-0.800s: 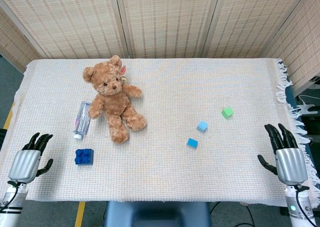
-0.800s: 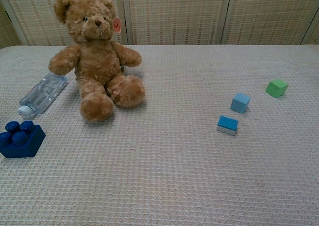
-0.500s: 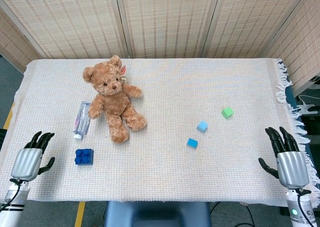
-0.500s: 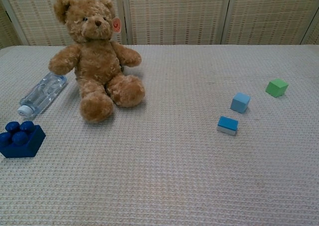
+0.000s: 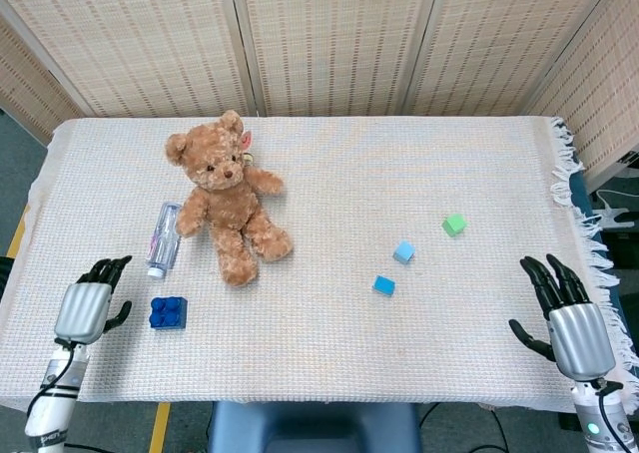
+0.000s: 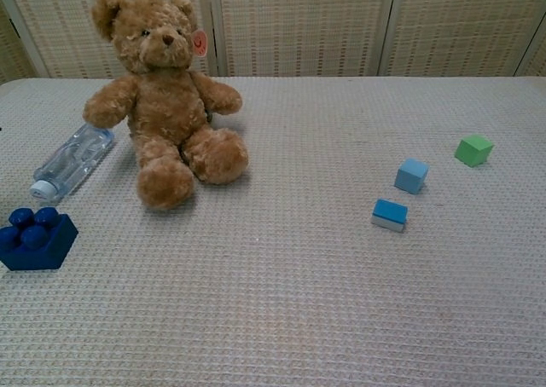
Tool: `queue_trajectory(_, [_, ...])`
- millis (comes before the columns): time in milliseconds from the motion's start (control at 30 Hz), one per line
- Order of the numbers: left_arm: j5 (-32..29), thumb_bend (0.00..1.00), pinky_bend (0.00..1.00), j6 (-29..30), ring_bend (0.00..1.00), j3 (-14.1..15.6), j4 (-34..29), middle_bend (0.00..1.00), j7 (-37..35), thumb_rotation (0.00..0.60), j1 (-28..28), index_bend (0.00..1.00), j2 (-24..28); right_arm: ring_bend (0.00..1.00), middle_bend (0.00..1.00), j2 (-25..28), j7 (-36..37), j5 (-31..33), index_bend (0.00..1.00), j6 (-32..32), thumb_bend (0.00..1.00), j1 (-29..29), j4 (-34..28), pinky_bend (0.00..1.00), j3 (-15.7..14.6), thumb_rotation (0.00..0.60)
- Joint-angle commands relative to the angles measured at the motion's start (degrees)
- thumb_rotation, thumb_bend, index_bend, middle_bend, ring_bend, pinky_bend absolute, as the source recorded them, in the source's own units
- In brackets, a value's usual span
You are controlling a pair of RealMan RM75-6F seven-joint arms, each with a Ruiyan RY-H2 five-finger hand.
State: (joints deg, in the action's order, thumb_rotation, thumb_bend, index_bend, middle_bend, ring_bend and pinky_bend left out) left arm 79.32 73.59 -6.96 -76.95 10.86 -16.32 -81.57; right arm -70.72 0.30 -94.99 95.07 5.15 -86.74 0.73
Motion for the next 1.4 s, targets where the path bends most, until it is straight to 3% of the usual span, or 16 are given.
queue_trajectory(33, [-1.9,0.36,0.38,-1.4,0.14,-2.7,1.4,0.16,2.5,0.600,-2.8,0.08,-2.6,0.00,0.09,0.9,2.4,-0.3,0.05,-0.7,0.10,0.3,0.2,0.13,0.1,0.600])
queue_trajectory(367, [-5.6,0.36,0.38,0.6,0.14,-8.5,7.0,0.16,7.4,0.600,-8.1,0.07,-11.3,0.00,0.09,2.8,5.7,-1.0,0.05,-3.2,0.09,1.1,-0.5,0.13,-0.5,0.600])
queue_trajectory(633, [-12.1,0.36,0.39,3.3,0.18,-15.4,14.0,0.19,9.0,0.600,-12.5,0.08,-21.0,0.00,0.10,3.0,6.2,-1.1,0.05,-3.9,0.09,1.1,-0.8,0.13,-0.5,0.600])
queue_trajectory(900, [-19.7,0.36,0.39,-1.0,0.19,-18.8,9.1,0.20,10.7,0.600,-14.5,0.09,-21.7,0.00,0.10,3.0,6.6,-0.9,0.06,-4.4,0.09,1.2,-0.9,0.13,-0.3,0.600])
queue_trajectory(1400, [-27.9,0.36,0.40,-0.9,0.21,-21.9,6.8,0.23,14.8,0.600,-18.0,0.12,-24.1,0.00,0.10,2.9,7.2,-0.8,0.06,-4.7,0.09,1.2,-0.9,0.13,0.0,0.600])
